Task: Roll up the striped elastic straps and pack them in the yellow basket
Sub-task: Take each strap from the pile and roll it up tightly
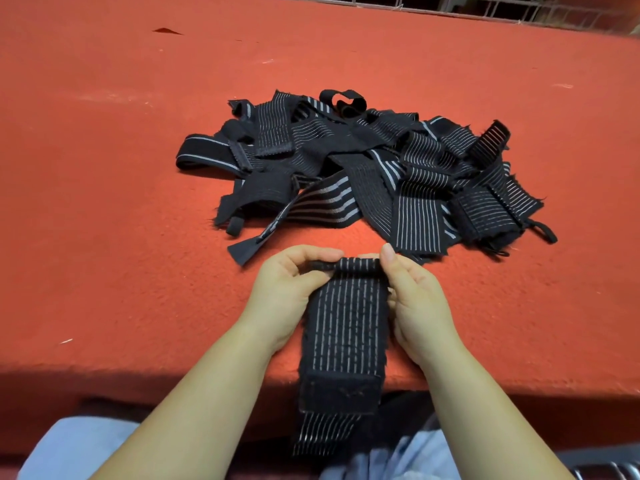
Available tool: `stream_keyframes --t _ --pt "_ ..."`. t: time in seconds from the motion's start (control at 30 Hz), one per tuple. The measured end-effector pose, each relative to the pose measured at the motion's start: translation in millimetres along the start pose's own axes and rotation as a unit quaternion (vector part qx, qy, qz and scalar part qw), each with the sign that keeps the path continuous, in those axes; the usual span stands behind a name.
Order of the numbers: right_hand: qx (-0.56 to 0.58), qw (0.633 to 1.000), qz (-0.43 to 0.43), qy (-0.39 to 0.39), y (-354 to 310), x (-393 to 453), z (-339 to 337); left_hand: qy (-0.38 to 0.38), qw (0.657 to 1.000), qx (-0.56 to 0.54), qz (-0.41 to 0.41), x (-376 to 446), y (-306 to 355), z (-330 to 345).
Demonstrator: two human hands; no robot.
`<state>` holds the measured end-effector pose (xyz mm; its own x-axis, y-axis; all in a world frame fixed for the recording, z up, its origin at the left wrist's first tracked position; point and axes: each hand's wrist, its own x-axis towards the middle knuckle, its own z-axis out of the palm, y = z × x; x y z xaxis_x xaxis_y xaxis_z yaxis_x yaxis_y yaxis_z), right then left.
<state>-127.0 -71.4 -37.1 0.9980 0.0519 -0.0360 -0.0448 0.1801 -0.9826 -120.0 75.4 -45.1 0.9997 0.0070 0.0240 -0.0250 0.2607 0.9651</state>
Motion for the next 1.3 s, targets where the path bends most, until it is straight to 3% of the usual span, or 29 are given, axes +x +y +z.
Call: stream_keyframes --t 0.23,0.33,0.77,1.1,1.3 --pt "0.072 0.997 0.001 0.013 5.1 2.6 -8.0 -0.061 0.998 -0.013 0.0 -2.3 1.6 0.9" --pt "0.087 0.996 -0.005 0.01 5.0 3.1 -8.8 -0.04 0.998 -0.04 -0.005 -0.7 1.1 3.3" --pt "0.009 1.0 0.007 0.003 3.0 3.9 -3.0 -0.016 1.0 -0.003 0.027 0.6 -0.3 0.3" --pt "0.073 0.997 -0.001 -0.021 4.3 4.7 -10.4 -0.067 0.997 -0.04 -0.004 0.0 -0.2 -1.3" --pt "0.013 1.0 -0.015 0.013 5.1 3.9 -7.4 -0.032 0.999 -0.011 0.017 1.5 -3.7 -1.1"
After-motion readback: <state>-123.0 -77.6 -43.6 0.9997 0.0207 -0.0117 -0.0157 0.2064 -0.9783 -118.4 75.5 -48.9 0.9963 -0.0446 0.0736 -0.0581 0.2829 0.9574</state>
